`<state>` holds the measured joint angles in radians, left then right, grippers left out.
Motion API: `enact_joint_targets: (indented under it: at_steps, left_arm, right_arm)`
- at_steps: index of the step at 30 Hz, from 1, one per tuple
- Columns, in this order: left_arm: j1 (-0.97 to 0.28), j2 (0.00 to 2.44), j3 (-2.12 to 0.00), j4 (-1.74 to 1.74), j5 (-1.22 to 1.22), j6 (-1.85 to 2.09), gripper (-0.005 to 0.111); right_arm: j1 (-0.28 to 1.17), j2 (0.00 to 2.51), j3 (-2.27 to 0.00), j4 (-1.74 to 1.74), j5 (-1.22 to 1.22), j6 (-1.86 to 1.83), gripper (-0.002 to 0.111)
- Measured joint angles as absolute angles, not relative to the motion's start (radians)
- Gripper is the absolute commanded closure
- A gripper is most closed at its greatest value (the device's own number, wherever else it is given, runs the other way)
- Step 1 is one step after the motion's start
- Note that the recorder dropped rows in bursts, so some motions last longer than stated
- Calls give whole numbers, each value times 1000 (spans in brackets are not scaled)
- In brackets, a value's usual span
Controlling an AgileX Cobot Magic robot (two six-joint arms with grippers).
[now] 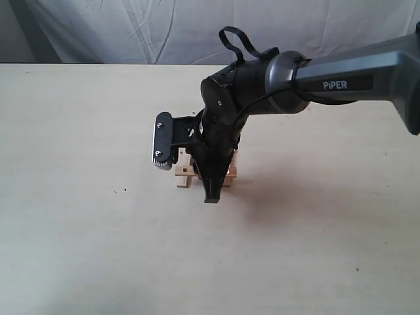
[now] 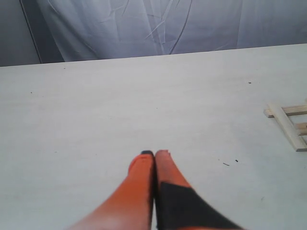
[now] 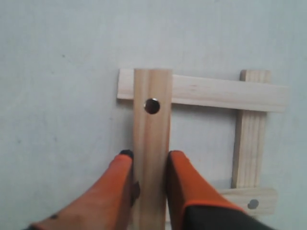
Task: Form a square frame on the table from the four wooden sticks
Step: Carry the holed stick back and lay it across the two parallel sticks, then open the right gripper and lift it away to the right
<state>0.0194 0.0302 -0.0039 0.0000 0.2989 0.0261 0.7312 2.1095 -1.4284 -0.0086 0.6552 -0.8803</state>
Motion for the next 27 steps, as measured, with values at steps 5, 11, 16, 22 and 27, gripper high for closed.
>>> enact_joint_targets:
  at_steps: [5,11,16,22,27]
  left_arm:
    - [19,30,-4,0,299,26,107]
    - [19,30,-4,0,299,26,107]
    - [19,30,-4,0,299,26,107]
    - [19,30,-4,0,299,26,107]
    - [19,30,-4,0,299,26,107]
  right_arm:
    - [731,2110,-1428,-9,655,-880,79]
    - [731,2110,-1428,-9,654,-869,79]
    - [731,2067,-1428,-9,655,-778,79]
    - [731,1989,-1428,72,683,-554,85]
    - [731,1954,-1428,205,783,-522,109]
